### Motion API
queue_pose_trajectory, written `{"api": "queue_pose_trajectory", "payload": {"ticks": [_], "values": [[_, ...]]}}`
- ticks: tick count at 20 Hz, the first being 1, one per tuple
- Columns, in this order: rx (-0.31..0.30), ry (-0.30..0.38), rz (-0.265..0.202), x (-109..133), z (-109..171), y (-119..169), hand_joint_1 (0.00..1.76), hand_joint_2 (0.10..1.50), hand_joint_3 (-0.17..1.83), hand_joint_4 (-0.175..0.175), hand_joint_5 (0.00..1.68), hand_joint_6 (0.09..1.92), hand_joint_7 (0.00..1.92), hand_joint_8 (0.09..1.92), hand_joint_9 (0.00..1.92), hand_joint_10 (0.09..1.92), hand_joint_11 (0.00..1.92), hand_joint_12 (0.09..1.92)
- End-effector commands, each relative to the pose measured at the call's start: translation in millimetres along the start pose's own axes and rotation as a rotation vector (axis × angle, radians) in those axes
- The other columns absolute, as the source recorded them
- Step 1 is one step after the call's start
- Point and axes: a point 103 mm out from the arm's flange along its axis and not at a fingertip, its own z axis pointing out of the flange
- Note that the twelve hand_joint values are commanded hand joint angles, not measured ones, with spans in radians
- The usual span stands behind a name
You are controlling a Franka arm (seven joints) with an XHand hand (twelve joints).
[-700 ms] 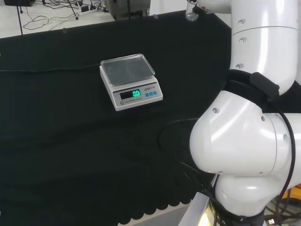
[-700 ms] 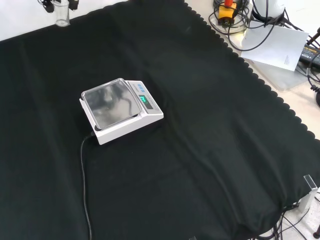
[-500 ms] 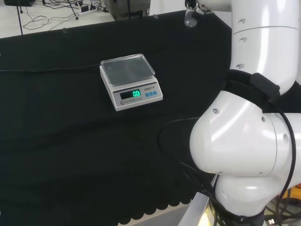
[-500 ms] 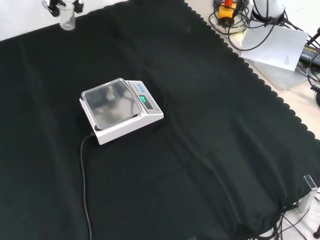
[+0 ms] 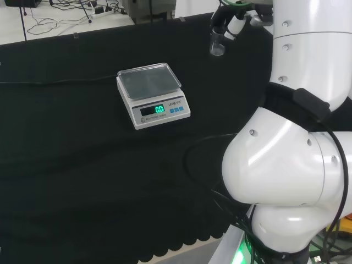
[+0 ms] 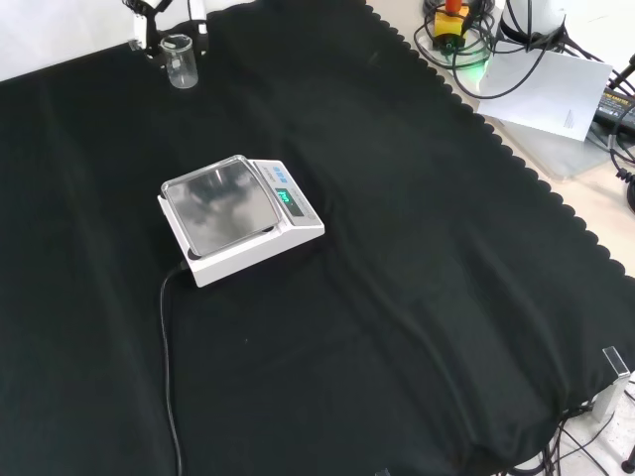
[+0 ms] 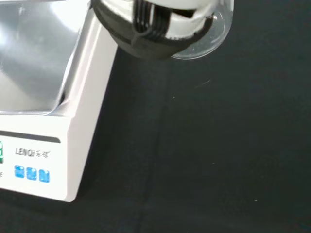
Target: Put the beaker on the electronic balance.
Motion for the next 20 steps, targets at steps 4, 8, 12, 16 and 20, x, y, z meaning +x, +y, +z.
{"api": "queue_pose_trajectory", "payload": {"ticks": [4, 8, 12, 16, 20], "values": [[-0.02, -0.033, -0.019, 27.0, -0.5, 6.8, 1.21, 1.14, -0.01, 0.029, 0.95, 1.09, 0.94, 1.09, 1.11, 0.9, 1.14, 0.81], [-0.008, -0.04, -0.043, 52.8, 4.8, 18.3, 1.21, 1.14, -0.01, 0.029, 0.95, 1.09, 0.94, 1.09, 1.11, 0.9, 1.14, 0.81], [-0.021, 0.006, -0.075, 65.6, 3.0, 25.0, 1.21, 1.14, -0.01, 0.029, 0.95, 1.09, 0.94, 1.09, 1.11, 0.89, 1.14, 0.81], [-0.025, -0.009, -0.091, 81.0, 6.8, 28.8, 1.21, 1.14, -0.01, 0.029, 0.95, 1.09, 0.94, 1.09, 1.11, 0.89, 1.14, 0.81], [-0.02, -0.028, -0.105, 101.8, 7.2, 34.3, 1.21, 1.14, -0.01, 0.029, 0.95, 1.09, 0.94, 1.09, 1.11, 0.89, 1.14, 0.81]]}}
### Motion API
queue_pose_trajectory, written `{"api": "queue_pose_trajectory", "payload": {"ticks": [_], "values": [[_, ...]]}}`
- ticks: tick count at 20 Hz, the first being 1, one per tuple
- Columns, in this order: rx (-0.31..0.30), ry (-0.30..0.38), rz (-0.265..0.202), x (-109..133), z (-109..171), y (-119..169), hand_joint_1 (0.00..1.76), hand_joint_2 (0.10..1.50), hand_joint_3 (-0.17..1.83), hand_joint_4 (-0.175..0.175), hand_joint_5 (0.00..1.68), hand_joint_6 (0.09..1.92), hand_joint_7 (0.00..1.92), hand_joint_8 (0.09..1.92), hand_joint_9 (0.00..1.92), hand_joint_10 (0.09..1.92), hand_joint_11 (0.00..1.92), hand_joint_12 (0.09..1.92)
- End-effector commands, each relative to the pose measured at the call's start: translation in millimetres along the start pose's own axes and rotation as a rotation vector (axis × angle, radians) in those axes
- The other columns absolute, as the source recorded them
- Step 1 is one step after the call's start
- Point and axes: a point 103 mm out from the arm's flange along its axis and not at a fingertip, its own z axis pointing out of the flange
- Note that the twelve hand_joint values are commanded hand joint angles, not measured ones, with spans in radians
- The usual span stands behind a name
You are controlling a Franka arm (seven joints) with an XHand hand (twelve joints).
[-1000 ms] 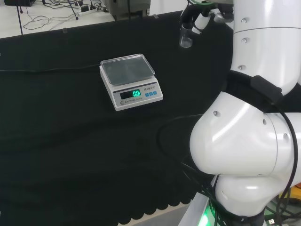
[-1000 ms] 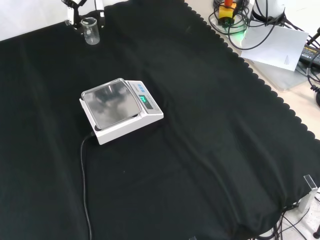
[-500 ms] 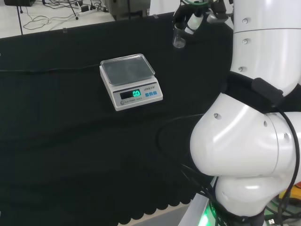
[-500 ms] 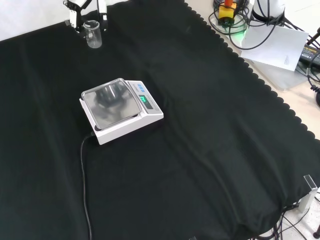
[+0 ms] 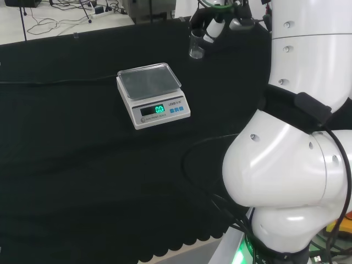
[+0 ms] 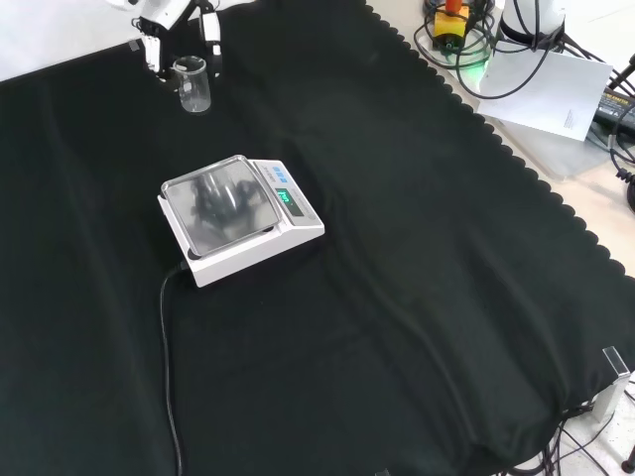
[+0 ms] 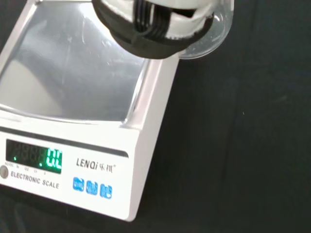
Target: Put the beaker on the electronic balance.
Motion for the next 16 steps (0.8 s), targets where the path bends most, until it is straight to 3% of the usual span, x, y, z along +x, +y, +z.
{"api": "queue_pose_trajectory", "payload": {"ticks": [1, 6, 8, 9, 16], "values": [[0.004, -0.015, -0.046, 44.4, 5.5, 15.5, 1.21, 1.14, -0.01, 0.029, 0.95, 1.09, 0.94, 1.09, 1.11, 0.89, 1.14, 0.81], [0.012, -0.025, -0.072, 65.7, 7.4, 26.0, 1.21, 1.14, -0.01, 0.029, 0.95, 1.09, 0.94, 1.09, 1.11, 0.89, 1.14, 0.81], [0.013, -0.029, -0.081, 72.8, 7.1, 29.0, 1.32, 1.12, -0.02, -0.042, 0.95, 1.04, 0.92, 1.04, 1.13, 0.95, 1.14, 0.81], [0.01, -0.024, -0.084, 75.6, 6.7, 29.8, 1.34, 1.11, -0.02, -0.062, 0.95, 1.03, 0.92, 1.02, 1.13, 0.97, 1.14, 0.81], [0.016, -0.046, -0.094, 96.6, 13.3, 36.8, 1.37, 1.1, -0.03, -0.082, 0.95, 1.02, 0.91, 1.01, 1.14, 0.99, 1.14, 0.81]]}}
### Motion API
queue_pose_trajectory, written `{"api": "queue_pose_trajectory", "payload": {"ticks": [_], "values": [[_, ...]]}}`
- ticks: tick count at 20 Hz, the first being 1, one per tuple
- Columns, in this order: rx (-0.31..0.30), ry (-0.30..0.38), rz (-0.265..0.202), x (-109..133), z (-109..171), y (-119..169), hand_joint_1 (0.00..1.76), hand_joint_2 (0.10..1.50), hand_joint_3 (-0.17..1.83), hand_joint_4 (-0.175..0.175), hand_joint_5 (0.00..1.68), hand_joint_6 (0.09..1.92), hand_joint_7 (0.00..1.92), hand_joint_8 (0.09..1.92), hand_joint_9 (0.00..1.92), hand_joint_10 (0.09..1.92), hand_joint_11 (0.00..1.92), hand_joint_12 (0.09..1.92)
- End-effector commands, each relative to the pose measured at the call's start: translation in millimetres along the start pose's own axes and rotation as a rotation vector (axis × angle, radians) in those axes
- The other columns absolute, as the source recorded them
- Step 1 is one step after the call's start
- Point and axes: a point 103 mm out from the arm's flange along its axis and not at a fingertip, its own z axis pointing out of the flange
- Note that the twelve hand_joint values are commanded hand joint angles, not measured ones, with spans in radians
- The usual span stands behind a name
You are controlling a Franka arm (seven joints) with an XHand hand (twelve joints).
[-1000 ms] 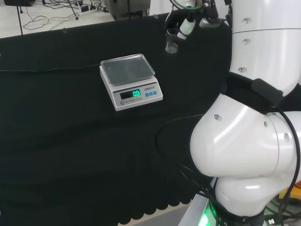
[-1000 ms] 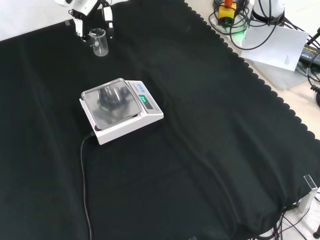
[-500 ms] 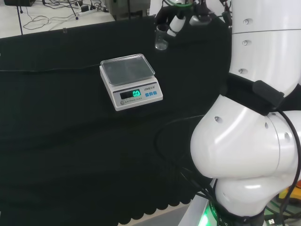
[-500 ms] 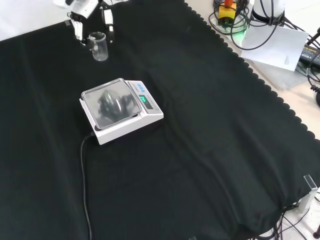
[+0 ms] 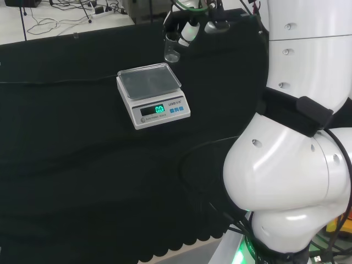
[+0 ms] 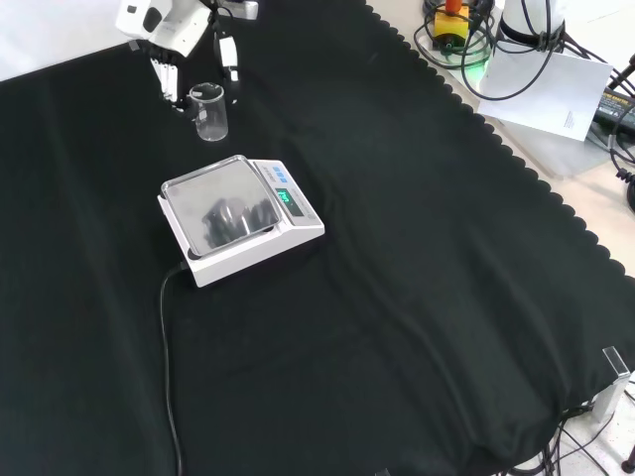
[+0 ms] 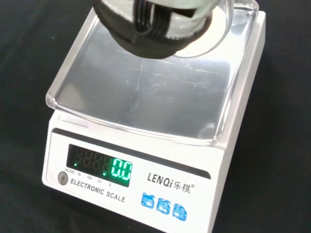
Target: Put the beaker on the electronic balance.
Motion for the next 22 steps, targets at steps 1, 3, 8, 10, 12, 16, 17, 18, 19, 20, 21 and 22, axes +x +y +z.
{"api": "queue_pose_trajectory", "payload": {"ticks": [1, 3, 8, 10, 12, 16, 17, 18, 19, 20, 21, 22], "values": [[0.013, -0.022, -0.018, 26.3, 8.6, 12.5, 1.37, 1.1, -0.03, -0.082, 0.95, 1.02, 0.91, 1.01, 1.14, 0.99, 1.14, 0.81], [0.019, -0.031, -0.027, 33.8, 13.1, 17.5, 1.37, 1.1, -0.03, -0.082, 0.95, 1.02, 0.91, 1.01, 1.14, 0.99, 1.14, 0.82], [0.005, -0.065, -0.024, 51.1, 23.6, 27.0, 1.24, 1.13, -0.01, 0.009, 0.96, 1.06, 0.95, 1.06, 1.12, 0.92, 1.15, 0.82], [-0.009, -0.082, -0.012, 56.2, 27.3, 29.9, 1.22, 1.13, -0.01, 0.025, 0.97, 1.06, 0.95, 1.06, 1.12, 0.91, 1.15, 0.82], [-0.009, -0.085, -0.011, 59.8, 29.4, 33.3, 1.22, 1.13, -0.01, 0.028, 0.97, 1.05, 0.96, 1.06, 1.13, 0.89, 1.15, 0.83], [0.0, -0.091, -0.013, 66.7, 29.6, 40.3, 1.22, 1.13, -0.02, 0.029, 0.98, 1.05, 0.97, 1.05, 1.13, 0.89, 1.15, 0.83], [0.003, -0.088, -0.017, 66.2, 30.3, 40.9, 1.22, 1.13, -0.02, 0.029, 0.98, 1.05, 0.97, 1.05, 1.14, 0.89, 1.15, 0.83], [0.008, -0.085, -0.018, 64.8, 31.4, 41.7, 1.22, 1.13, -0.02, 0.029, 0.98, 1.05, 0.97, 1.05, 1.14, 0.89, 1.16, 0.83], [0.013, -0.084, -0.019, 63.1, 32.8, 43.0, 1.22, 1.13, -0.02, 0.029, 0.98, 1.05, 0.97, 1.05, 1.14, 0.89, 1.16, 0.83], [0.019, -0.084, -0.019, 62.2, 34.6, 46.1, 1.22, 1.13, -0.02, 0.029, 0.98, 1.05, 0.97, 1.05, 1.14, 0.89, 1.16, 0.83], [0.025, -0.085, -0.02, 61.7, 35.9, 49.3, 1.22, 1.13, -0.02, 0.029, 0.98, 1.05, 0.97, 1.05, 1.14, 0.89, 1.16, 0.83], [0.027, -0.088, -0.02, 61.4, 37.3, 52.9, 1.22, 1.13, -0.02, 0.03, 0.98, 1.05, 0.97, 1.05, 1.14, 0.89, 1.16, 0.83]]}}
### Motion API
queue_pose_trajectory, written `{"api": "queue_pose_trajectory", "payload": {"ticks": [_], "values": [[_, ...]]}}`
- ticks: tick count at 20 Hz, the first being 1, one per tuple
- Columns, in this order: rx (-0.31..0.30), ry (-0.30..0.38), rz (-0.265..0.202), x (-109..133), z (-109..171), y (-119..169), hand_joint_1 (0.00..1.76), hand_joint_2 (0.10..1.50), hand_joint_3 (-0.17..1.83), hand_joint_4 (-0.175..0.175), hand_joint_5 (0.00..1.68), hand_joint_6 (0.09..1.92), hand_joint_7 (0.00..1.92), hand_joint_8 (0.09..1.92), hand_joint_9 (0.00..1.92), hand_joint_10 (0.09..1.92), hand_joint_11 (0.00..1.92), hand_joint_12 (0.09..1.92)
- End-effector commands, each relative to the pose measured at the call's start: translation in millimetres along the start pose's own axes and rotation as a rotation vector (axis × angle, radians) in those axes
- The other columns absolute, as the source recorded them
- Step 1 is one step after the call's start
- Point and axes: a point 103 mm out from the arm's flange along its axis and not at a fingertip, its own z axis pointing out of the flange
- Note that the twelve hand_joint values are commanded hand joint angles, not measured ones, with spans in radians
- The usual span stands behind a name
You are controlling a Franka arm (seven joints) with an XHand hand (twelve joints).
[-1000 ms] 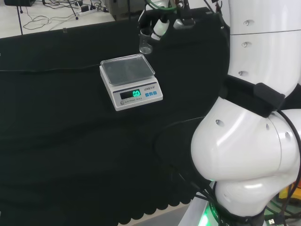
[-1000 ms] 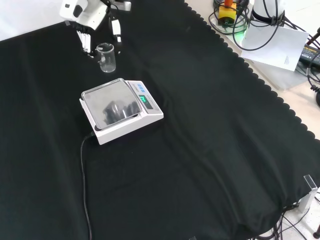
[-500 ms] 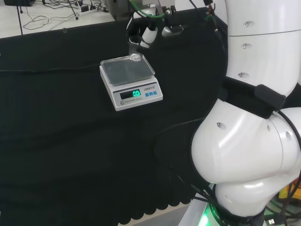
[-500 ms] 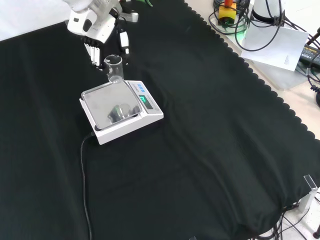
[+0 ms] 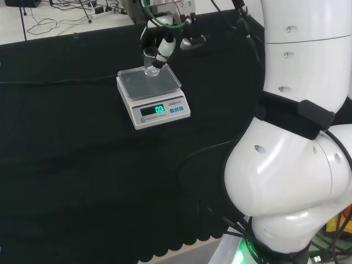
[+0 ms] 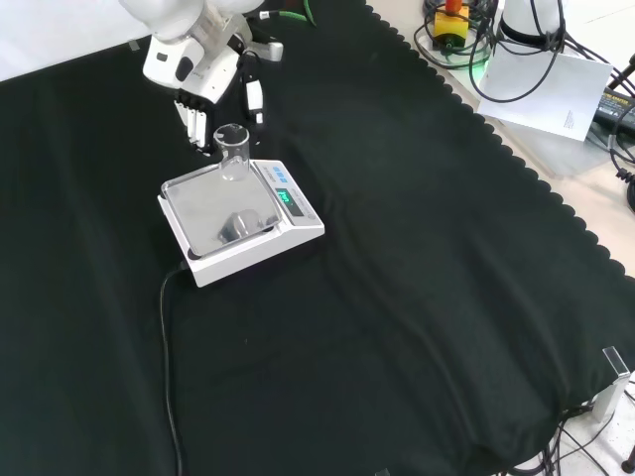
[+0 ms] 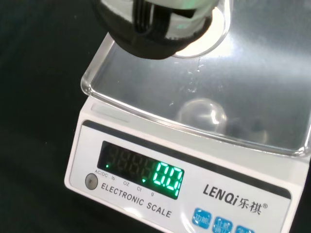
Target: Put the beaker on the electronic balance.
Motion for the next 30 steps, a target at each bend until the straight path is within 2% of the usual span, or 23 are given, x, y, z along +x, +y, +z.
{"api": "queue_pose_trajectory", "payload": {"ticks": [1, 7, 15, 16, 17, 18, 19, 22, 30], "values": [[0.026, -0.009, -0.005, 0.0, 5.8, 18.8, 1.22, 1.13, -0.02, 0.03, 0.98, 1.05, 0.97, 1.05, 1.14, 0.89, 1.16, 0.83], [0.052, 0.004, -0.004, -18.9, 12.9, 34.5, 1.22, 1.13, -0.02, 0.03, 0.98, 1.04, 0.97, 1.05, 1.14, 0.89, 1.16, 0.83], [0.066, 0.028, 0.004, -38.5, 21.9, 36.7, 1.22, 1.13, -0.02, 0.03, 0.98, 1.04, 0.97, 1.05, 1.14, 0.89, 1.15, 0.84], [0.066, 0.031, 0.005, -40.3, 22.4, 35.8, 1.23, 1.14, -0.01, -0.044, 0.95, 1.07, 0.96, 1.07, 1.14, 0.89, 1.15, 0.84], [0.065, 0.033, 0.007, -41.4, 22.3, 35.4, 1.24, 1.14, -0.01, -0.104, 0.94, 1.08, 0.95, 1.09, 1.14, 0.89, 1.15, 0.84], [0.074, 0.025, 0.014, -38.2, 21.5, 38.4, 1.24, 1.14, -0.01, -0.139, 0.92, 1.1, 0.94, 1.1, 1.14, 0.89, 1.15, 0.85], [0.074, 0.025, 0.017, -37.4, 21.0, 39.2, 1.25, 1.14, 0.0, -0.158, 0.92, 1.1, 0.94, 1.11, 1.14, 0.89, 1.15, 0.85], [0.071, 0.026, 0.018, -37.9, 20.7, 38.6, 1.25, 1.15, 0.0, -0.174, 0.91, 1.11, 0.94, 1.12, 1.14, 0.89, 1.14, 0.85], [0.059, 0.037, 0.012, -43.7, 25.2, 31.9, 1.25, 1.15, 0.0, -0.175, 0.91, 1.11, 0.93, 1.12, 1.14, 0.9, 1.14, 0.86]]}}
